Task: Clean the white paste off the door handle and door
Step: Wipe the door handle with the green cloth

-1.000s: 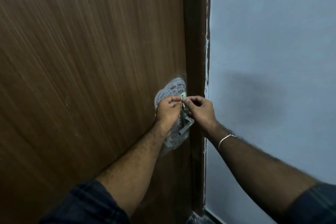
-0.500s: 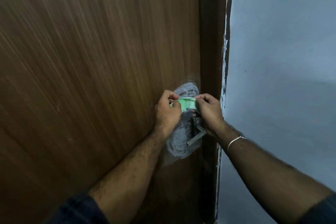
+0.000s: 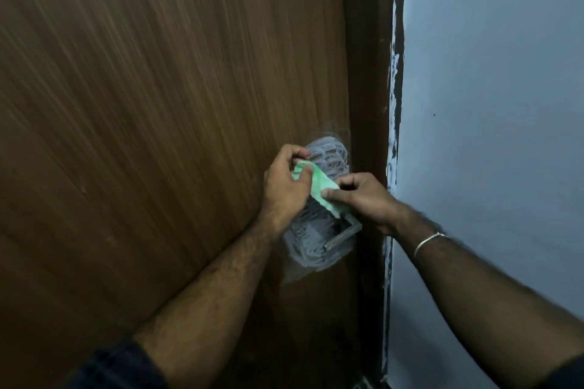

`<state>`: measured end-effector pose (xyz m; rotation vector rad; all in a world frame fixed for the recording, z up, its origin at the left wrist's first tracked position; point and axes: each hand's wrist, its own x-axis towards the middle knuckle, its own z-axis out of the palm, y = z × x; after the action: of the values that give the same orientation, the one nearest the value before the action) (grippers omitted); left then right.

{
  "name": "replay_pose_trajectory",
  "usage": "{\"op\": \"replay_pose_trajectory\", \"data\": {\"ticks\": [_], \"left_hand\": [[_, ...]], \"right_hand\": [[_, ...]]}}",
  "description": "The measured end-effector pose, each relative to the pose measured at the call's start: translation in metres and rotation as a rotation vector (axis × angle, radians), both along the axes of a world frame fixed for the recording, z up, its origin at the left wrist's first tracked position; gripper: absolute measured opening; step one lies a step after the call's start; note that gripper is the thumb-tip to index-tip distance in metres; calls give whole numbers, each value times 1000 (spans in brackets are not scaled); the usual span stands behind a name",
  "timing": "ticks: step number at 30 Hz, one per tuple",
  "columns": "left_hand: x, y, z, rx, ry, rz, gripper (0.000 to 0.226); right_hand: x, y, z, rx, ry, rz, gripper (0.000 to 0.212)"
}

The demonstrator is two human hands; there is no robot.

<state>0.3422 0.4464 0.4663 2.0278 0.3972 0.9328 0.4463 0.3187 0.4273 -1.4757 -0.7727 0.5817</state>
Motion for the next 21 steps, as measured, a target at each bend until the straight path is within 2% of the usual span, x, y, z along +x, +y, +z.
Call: {"op": "replay_pose_trajectory", "data": {"ticks": [4, 6, 8, 11, 13, 15, 18, 21], "left_hand": [[-4, -2, 3, 59, 14, -212, 30], [-5, -6, 1, -29, -17, -265, 22], [-4, -5, -4, -52, -52, -209, 16], [2, -2, -9, 113, 6, -112, 9], [8, -1, -13, 195, 23, -68, 8], [11, 1, -17, 198, 45, -14, 9], [15, 6, -23, 31, 140, -39, 18], [15, 8, -28, -264, 172, -132, 24]], "right_hand": [[-1, 9, 2, 104, -122, -56, 26], [-2, 13, 1, 167, -145, -61, 31], [-4, 17, -3, 239, -103, -71, 25], [-5, 23, -11, 316, -62, -113, 11], [-5, 26, -16, 351, -26, -139, 11], [-5, 27, -18, 368, -20, -165, 20], [-5, 27, -18, 347, -45, -218, 18], [-6, 26, -14, 286, 62, -237, 15]]}}
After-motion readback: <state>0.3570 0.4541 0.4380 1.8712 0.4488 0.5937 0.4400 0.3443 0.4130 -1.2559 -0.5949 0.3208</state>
